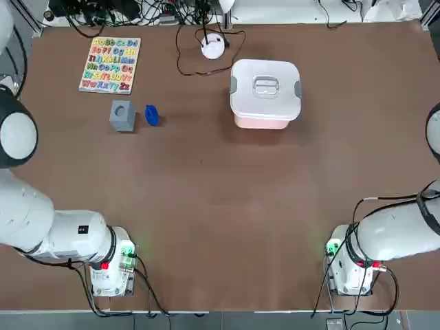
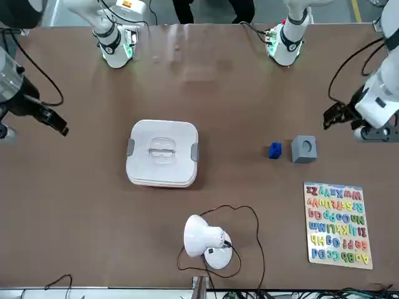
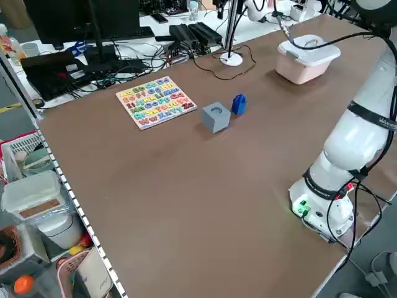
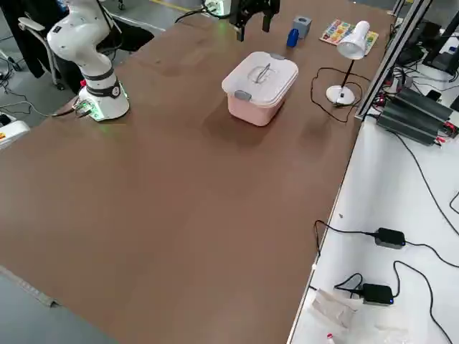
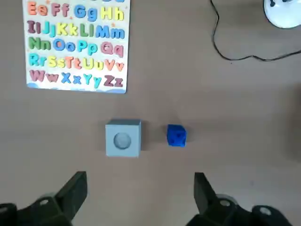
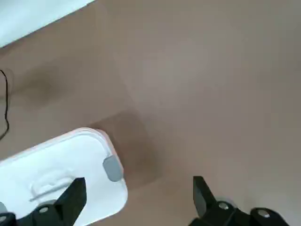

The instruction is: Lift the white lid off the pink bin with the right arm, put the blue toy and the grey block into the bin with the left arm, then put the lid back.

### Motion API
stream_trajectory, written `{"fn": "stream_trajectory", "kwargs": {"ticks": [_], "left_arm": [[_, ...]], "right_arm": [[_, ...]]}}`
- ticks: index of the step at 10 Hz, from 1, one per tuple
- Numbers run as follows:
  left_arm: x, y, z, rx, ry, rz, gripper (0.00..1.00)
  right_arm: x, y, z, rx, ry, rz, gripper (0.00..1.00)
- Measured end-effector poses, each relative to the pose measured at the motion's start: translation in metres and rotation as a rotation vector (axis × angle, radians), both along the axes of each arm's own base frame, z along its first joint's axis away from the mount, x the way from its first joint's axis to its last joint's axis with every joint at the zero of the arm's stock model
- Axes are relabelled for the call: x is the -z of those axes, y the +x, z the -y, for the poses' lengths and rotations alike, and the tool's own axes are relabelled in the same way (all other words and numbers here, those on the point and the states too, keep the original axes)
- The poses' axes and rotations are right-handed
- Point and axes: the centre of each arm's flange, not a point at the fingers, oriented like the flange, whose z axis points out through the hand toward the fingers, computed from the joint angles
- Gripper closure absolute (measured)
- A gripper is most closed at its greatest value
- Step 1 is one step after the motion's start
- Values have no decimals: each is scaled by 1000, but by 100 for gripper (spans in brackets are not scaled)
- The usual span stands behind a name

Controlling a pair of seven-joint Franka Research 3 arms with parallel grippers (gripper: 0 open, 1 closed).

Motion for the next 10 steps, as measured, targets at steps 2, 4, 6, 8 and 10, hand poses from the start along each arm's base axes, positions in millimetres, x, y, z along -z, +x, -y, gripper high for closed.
{"fn": "stream_trajectory", "kwargs": {"ticks": [2, 4, 6, 8, 10], "left_arm": [[45, -10, 22, 30, 4, -19, 0], [92, -26, 55, 30, 7, -30, 0], [143, -41, 58, 27, 11, -45, 2], [192, -59, 60, 38, 7, -29, 3], [240, -80, 56, 41, -7, 24, 3]], "right_arm": [[17, 5, -38, 284, 39, -17, 0], [43, 10, -89, 499, 54, -37, 0], [69, 16, -123, 655, 91, -73, 0], [104, 23, -155, 777, 87, -90, 0], [145, 28, -180, 843, 55, -122, 0]]}}
